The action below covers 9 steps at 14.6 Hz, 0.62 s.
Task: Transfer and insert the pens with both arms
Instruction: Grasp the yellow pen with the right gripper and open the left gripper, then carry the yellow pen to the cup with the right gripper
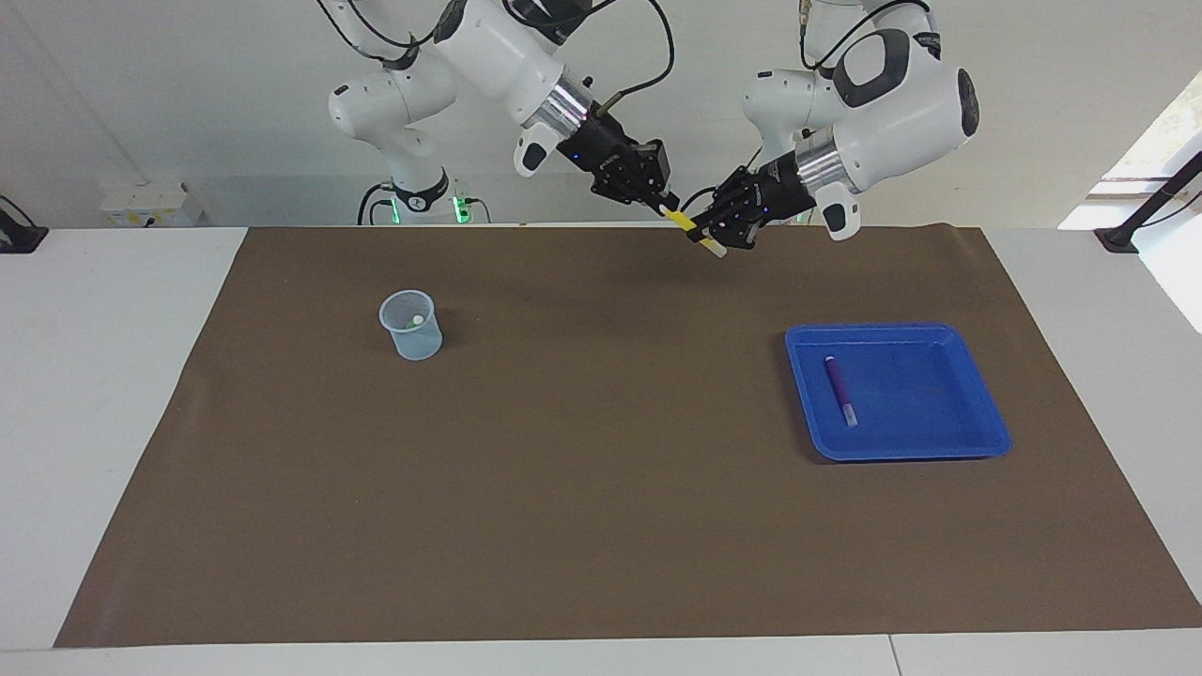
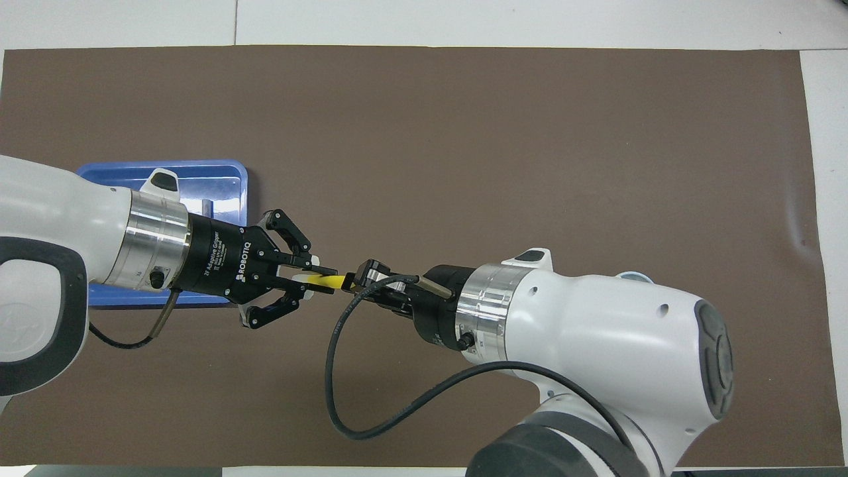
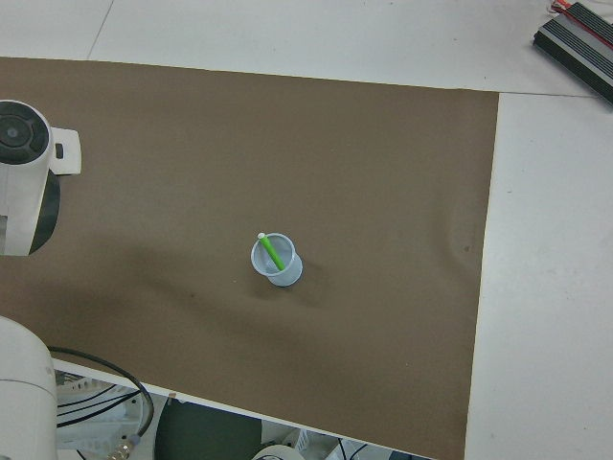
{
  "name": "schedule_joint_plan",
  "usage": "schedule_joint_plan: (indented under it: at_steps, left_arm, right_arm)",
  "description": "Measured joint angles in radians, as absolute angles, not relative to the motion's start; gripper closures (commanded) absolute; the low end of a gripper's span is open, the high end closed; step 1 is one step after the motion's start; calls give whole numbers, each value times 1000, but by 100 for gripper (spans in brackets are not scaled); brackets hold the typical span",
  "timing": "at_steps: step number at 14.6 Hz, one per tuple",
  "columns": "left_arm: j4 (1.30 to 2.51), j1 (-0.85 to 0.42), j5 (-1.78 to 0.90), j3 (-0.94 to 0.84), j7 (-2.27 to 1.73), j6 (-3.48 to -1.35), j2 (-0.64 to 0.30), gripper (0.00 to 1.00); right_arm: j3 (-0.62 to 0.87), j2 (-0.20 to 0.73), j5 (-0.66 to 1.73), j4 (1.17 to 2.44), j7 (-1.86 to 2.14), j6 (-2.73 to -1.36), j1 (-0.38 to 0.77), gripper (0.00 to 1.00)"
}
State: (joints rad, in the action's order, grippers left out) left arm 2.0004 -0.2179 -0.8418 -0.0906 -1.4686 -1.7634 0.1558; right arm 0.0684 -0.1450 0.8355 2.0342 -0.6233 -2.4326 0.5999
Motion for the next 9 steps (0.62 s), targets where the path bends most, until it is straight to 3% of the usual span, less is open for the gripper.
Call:
schedule_joint_plan:
  at_steps: [1, 2, 6, 9]
  left_arm:
    - [2000, -218, -843, -91, -1470, -1765, 156, 10]
    - [2000, -219, -843, -91, -1470, -1770, 156, 0]
    - [1997, -232, -850, -92, -1467, -1778, 165, 0]
    - [1997, -233, -794, -99, -1372, -1778, 171, 0]
  right_arm:
    - [68, -145, 836, 2034, -623, -2433, 599, 100]
    - [68, -145, 836, 2033, -623, -2433, 598, 100]
    - [65, -144, 806, 2033, -600, -2417, 570, 100]
    - [63, -144, 677, 1990, -519, -2215, 466, 100]
